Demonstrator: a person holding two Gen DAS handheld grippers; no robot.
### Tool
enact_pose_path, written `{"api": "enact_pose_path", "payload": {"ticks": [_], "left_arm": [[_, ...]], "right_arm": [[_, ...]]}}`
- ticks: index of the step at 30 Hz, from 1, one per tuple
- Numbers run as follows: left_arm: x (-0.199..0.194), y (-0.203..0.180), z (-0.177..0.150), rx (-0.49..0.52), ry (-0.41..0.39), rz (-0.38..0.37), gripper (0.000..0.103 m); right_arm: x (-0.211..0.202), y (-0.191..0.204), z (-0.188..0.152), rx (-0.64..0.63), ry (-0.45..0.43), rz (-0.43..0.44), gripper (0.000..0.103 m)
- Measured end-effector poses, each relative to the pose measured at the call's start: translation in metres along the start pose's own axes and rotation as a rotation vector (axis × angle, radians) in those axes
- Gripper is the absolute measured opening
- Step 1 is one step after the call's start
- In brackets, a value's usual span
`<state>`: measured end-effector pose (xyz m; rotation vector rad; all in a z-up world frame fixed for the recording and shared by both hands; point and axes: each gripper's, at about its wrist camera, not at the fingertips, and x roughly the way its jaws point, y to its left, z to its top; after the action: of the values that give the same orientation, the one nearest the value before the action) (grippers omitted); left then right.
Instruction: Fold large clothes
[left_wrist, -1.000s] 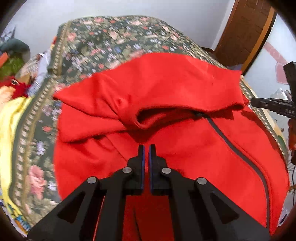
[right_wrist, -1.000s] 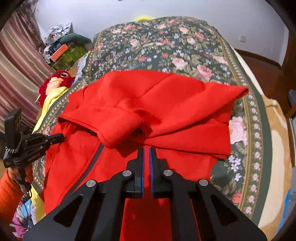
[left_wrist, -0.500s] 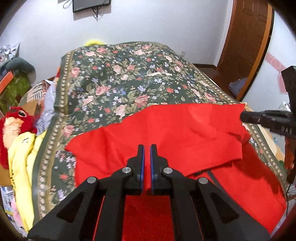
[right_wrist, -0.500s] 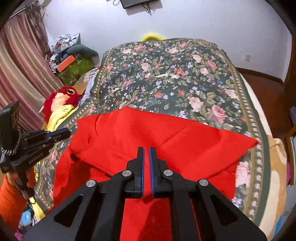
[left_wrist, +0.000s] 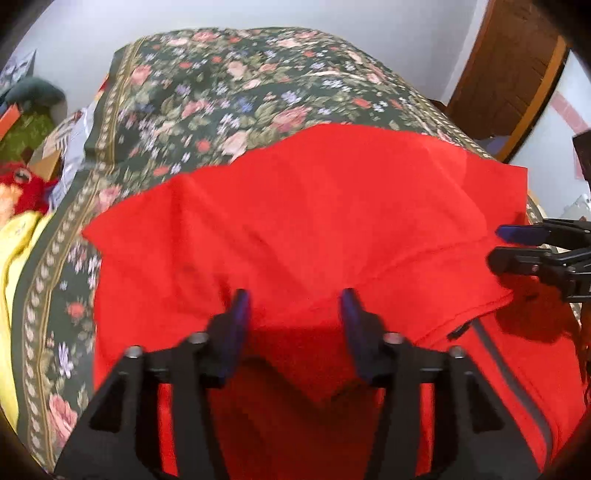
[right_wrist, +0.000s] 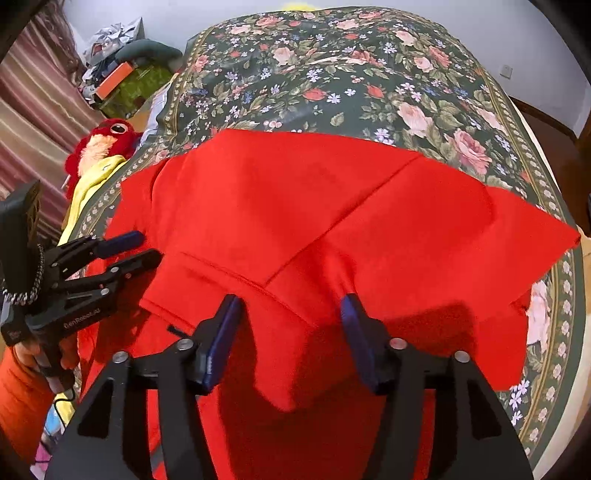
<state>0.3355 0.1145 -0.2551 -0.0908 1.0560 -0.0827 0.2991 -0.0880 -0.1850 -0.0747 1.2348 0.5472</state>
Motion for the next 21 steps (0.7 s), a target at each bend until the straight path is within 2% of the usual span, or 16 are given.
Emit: {"api": "enact_pose_path", "payload": {"ticks": [1,7,12,15,21], "left_arm": [[-0.001,0.003,-0.003,-0.013,0.004,-0.008,0.06],[-0.01,0.016,-0.026,-0.083,0.009,-0.027,0.073],[-0.022,0.025,-0.041,-0.144,0.023,-0.05,0.075],[-0.031,0.024,-0.046,-0.115,0.039,-0.044,0.075],[-0.062,0.025,-0.057,-0.038,0.028,0.038,0.075]], "right_arm": [[0.0,-0.003,-0.003,0.006,0.002,-0.021,0.078],[-0.008,-0.006,-0.025,-0.03,0.007,-0.06,0.078],[-0.014,-0.007,-0.039,-0.04,0.037,-0.104,0.078],[-0.024,-0.004,-0.048,-0.059,0.005,-0.128,0.078],[-0.054,-0.007,-0.055,-0.037,-0.048,-0.127,0.078]]}}
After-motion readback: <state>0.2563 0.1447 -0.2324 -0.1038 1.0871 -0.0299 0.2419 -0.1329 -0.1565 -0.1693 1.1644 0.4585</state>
